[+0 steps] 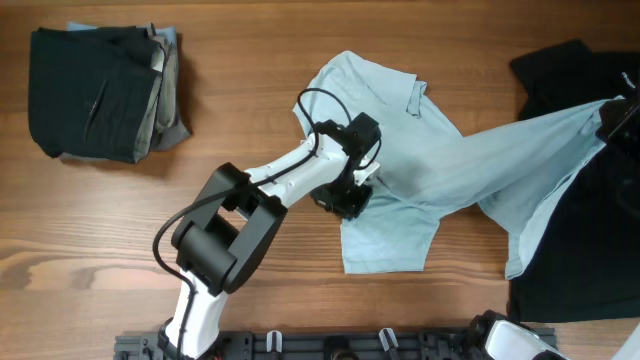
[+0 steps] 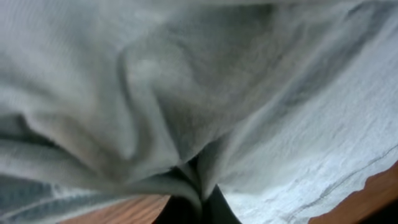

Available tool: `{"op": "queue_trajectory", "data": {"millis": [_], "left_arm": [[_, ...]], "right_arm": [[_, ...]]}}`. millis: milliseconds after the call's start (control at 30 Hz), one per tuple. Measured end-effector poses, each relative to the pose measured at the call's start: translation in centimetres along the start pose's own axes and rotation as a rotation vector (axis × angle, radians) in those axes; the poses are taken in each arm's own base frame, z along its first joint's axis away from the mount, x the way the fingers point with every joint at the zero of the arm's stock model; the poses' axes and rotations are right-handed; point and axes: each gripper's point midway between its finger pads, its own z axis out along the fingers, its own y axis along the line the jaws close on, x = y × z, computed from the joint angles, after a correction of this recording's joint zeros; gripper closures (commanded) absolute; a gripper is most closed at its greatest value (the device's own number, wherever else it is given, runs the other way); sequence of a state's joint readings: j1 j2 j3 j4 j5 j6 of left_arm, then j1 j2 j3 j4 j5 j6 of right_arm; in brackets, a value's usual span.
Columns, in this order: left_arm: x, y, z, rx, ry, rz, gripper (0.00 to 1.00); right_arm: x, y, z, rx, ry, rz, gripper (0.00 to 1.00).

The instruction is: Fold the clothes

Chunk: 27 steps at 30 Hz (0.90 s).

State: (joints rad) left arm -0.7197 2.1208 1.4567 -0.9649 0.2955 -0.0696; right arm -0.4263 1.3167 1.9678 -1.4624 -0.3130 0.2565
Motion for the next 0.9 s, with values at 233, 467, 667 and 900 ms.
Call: {"op": "queue_trajectory", "data": {"millis": [233, 467, 667, 900], "left_arm": [[2.7, 2.5, -1.0, -0.027, 0.108, -0.103, 0.96], [0.8, 6.9, -12.0, -0.011, -0.111, -0.251, 0.96], [2.8, 11.6, -33.4, -0.060, -0.733, -0.371, 0.96], [13.0, 11.2, -50.4, -0.231, -1.307, -0.421, 0.96]], "right_arm": [[0.0, 0.0, 0.0, 0.000, -0.001, -0.001, 0.96], [-0.1, 0.0, 0.0, -0.001, -0.003, -0.021, 0.96], [0.0, 0.0, 0.0, -0.001, 0.001, -0.025, 0.96], [1.0, -0.2, 0.0, 0.009, 0.041, -0.013, 0.95]]}}
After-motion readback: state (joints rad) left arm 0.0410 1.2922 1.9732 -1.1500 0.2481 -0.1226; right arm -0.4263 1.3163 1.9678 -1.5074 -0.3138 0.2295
